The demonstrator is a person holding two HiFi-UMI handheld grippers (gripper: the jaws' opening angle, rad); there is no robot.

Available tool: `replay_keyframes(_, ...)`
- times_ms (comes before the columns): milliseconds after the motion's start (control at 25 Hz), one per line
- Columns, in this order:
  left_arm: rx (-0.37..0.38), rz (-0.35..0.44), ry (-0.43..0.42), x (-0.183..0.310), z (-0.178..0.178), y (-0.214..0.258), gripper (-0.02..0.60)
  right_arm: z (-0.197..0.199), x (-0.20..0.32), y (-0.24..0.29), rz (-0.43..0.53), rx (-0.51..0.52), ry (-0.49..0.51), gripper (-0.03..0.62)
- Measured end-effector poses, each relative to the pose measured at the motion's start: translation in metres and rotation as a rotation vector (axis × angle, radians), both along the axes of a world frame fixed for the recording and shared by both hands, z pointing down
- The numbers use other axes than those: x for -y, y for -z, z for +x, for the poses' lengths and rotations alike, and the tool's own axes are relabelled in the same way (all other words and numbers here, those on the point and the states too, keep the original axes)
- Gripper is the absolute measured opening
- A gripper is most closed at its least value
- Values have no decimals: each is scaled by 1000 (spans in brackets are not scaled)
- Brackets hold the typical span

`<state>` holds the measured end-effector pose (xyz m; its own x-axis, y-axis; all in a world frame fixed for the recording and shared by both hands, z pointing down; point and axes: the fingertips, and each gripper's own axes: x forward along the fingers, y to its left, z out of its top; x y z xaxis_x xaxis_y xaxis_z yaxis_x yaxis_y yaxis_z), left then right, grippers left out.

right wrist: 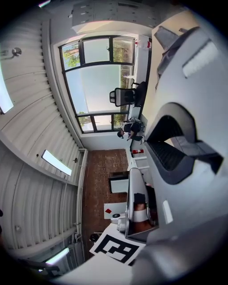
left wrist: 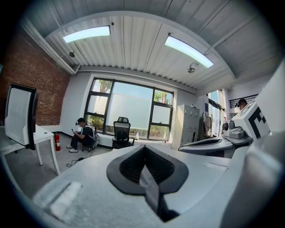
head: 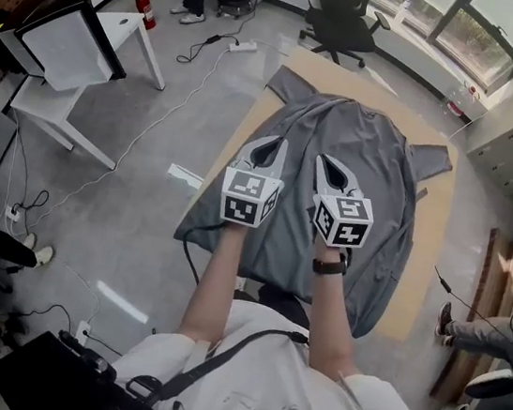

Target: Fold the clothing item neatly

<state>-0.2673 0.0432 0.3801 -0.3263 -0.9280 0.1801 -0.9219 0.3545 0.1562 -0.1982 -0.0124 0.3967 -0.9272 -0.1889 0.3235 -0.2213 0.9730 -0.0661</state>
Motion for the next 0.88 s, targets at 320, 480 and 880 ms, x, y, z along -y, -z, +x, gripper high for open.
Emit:
replay_keyframes(320,-83,-155,104,-2,-48,-91,3,-53,22,-77,-13,-122,166,0)
replay_keyframes(480,-136,-239,180,-11,-72,-136,3,-90,39,-123,27,-222,317,2)
replay_keyframes(880,-307,-456,346,-104,-101,-256,135,-214,110,-242,233,-457,544,168)
